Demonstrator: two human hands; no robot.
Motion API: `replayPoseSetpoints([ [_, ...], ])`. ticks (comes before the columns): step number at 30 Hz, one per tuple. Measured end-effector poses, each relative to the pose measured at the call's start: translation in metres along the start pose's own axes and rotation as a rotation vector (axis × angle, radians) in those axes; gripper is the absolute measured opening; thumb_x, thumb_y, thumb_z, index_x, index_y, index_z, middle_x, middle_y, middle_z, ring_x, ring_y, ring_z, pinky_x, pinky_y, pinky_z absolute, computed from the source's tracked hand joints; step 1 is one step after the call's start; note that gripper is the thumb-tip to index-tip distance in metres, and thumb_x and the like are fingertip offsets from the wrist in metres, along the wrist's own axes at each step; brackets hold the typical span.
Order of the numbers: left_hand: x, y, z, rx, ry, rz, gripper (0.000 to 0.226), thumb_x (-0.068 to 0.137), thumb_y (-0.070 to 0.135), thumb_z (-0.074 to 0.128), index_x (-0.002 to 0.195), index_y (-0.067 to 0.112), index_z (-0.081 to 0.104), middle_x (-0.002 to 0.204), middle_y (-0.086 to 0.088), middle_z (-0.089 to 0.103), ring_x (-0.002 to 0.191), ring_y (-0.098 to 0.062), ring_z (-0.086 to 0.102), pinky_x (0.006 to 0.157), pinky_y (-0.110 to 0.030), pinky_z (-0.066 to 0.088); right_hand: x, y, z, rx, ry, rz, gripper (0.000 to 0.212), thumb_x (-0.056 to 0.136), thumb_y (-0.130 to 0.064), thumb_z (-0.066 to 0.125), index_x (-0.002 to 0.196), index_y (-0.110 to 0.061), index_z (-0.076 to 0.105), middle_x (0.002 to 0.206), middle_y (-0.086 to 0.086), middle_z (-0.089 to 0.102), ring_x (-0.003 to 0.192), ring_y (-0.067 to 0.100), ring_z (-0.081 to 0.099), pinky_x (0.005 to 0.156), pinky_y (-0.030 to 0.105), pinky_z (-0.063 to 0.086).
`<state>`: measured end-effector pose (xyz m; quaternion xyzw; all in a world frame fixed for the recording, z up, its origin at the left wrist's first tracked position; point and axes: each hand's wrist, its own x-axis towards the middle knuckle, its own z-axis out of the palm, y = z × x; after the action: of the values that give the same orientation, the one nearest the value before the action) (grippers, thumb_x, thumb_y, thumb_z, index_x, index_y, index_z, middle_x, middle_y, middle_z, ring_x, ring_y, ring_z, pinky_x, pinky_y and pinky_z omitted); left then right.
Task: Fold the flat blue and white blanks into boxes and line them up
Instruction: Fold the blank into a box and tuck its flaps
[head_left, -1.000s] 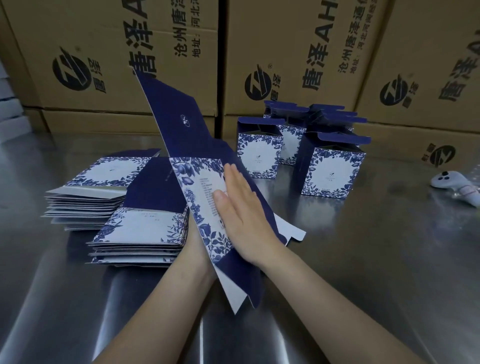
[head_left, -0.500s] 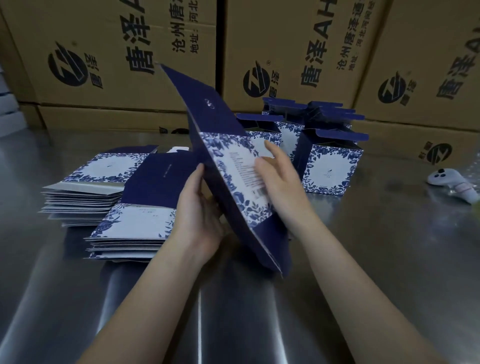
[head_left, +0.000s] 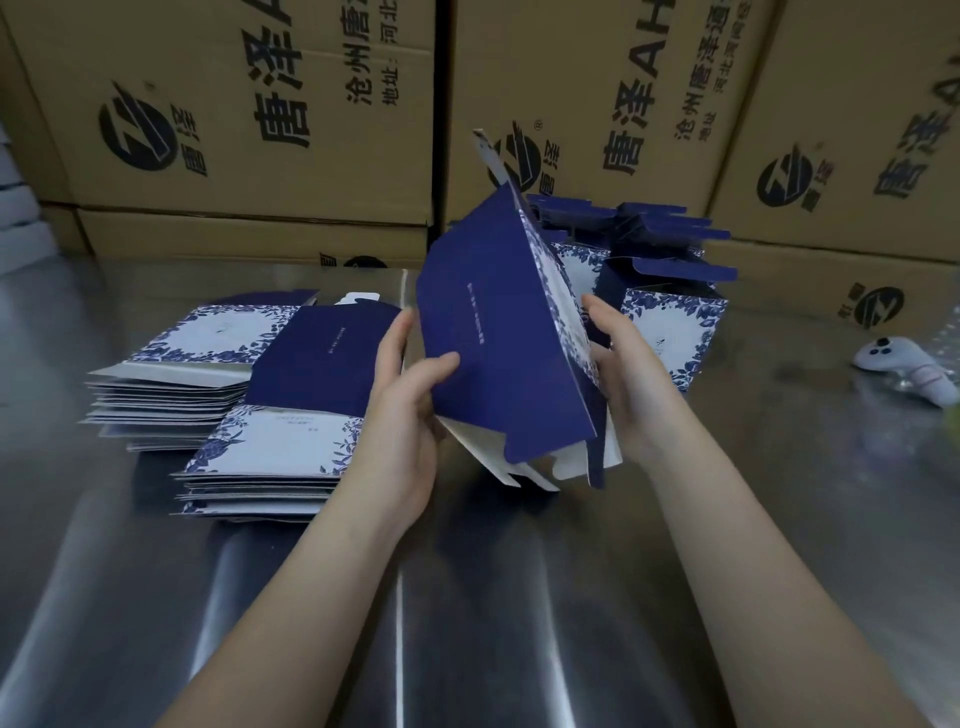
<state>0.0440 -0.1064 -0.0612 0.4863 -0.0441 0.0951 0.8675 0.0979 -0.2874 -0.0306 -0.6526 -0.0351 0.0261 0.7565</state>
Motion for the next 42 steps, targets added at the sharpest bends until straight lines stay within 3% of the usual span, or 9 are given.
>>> replayPoseSetpoints([
  [4,-0.004,0.003,0.0,0.003,-0.063,0.011,0.066,0.075,0.017,0.067,0.137,0.034,0.052,0.128,0.012,0.067,0.117,-0.012,0.065,0.096,-0.035,0.051,-0.007,-0.002,-0.005,0.108,-0.086,-0.01,0.027,0.095,-0.043,0.049,0.121,-0.037,0.056,0.127,-0.004,0.064,0.118,0.018,0.06,0.105,0.042,0.042],
  [8,-0.01,0.008,0.0,0.052,-0.14,-0.034,0.084,0.07,0.019,0.074,0.147,0.033,0.042,0.13,0.014,0.066,0.119,-0.013,0.063,0.108,-0.043,0.044,-0.008,-0.003,-0.012,0.1,-0.036,-0.033,0.038,0.093,-0.045,0.046,0.128,-0.036,0.059,0.14,-0.008,0.053,0.132,0.017,0.047,0.114,0.044,0.031],
  [10,-0.01,0.01,-0.001,0.068,-0.181,-0.035,0.094,0.068,0.014,0.073,0.152,0.032,0.033,0.124,0.017,0.068,0.117,-0.012,0.065,0.11,-0.044,0.042,-0.008,-0.003,-0.014,0.217,-0.021,0.013,0.038,0.093,-0.047,0.046,0.127,-0.035,0.061,0.137,-0.003,0.056,0.126,0.023,0.054,0.103,0.045,0.044],
  [13,-0.008,0.011,-0.002,0.071,-0.205,-0.029,0.103,0.065,0.005,0.072,0.154,0.03,0.026,0.125,0.016,0.068,0.116,-0.013,0.065,0.107,-0.039,0.046,-0.012,-0.005,-0.014,0.441,-0.049,-0.005,0.04,0.095,-0.043,0.047,0.127,-0.026,0.061,0.123,0.007,0.067,0.099,0.024,0.069,0.073,0.034,0.057],
  [22,-0.002,0.012,-0.004,0.023,-0.076,0.024,0.087,0.078,0.033,0.067,0.155,0.019,0.029,0.146,-0.004,0.053,0.116,-0.012,0.062,0.083,-0.025,0.051,-0.012,-0.006,0.0,0.529,-0.073,-0.24,0.036,0.093,-0.029,0.049,0.124,-0.016,0.063,0.108,0.006,0.069,0.097,0.024,0.057,0.08,0.032,0.043],
  [24,-0.002,0.013,-0.002,-0.007,-0.042,0.033,0.082,0.081,0.038,0.064,0.154,0.017,0.033,0.157,-0.008,0.037,0.128,-0.018,0.055,0.087,-0.026,0.051,-0.013,-0.007,0.005,0.47,-0.065,-0.329,0.028,0.094,-0.015,0.045,0.118,-0.017,0.06,0.102,0.012,0.063,0.095,0.029,0.052,0.075,0.032,0.042],
  [30,0.001,0.016,-0.002,-0.162,0.062,0.029,0.037,0.086,0.048,0.058,0.116,0.027,0.066,0.12,-0.001,0.068,0.119,-0.023,0.062,0.097,-0.038,0.052,-0.025,-0.002,0.019,-0.068,0.054,-0.752,0.059,0.078,0.022,0.034,0.112,-0.024,0.046,0.118,0.016,0.052,0.1,0.024,0.06,0.084,0.05,0.054],
  [35,0.003,0.023,-0.001,-0.192,0.151,0.001,0.056,0.091,0.054,0.049,0.14,0.028,0.051,0.14,-0.004,0.058,0.117,-0.023,0.06,0.099,-0.041,0.046,-0.033,0.003,0.027,-0.419,-0.053,-0.932,0.072,0.069,0.01,0.04,0.124,-0.037,0.041,0.123,0.007,0.045,0.107,0.022,0.054,0.085,0.038,0.05],
  [42,0.004,0.025,-0.003,-0.198,0.201,-0.04,0.049,0.099,0.054,0.044,0.136,0.023,0.053,0.127,-0.004,0.062,0.12,-0.024,0.063,0.091,-0.04,0.051,-0.034,0.006,0.031,-0.557,-0.016,-1.036,0.026,0.088,-0.008,0.051,0.109,-0.012,0.067,0.133,0.013,0.043,0.123,0.024,0.047,0.103,0.045,0.042],
])
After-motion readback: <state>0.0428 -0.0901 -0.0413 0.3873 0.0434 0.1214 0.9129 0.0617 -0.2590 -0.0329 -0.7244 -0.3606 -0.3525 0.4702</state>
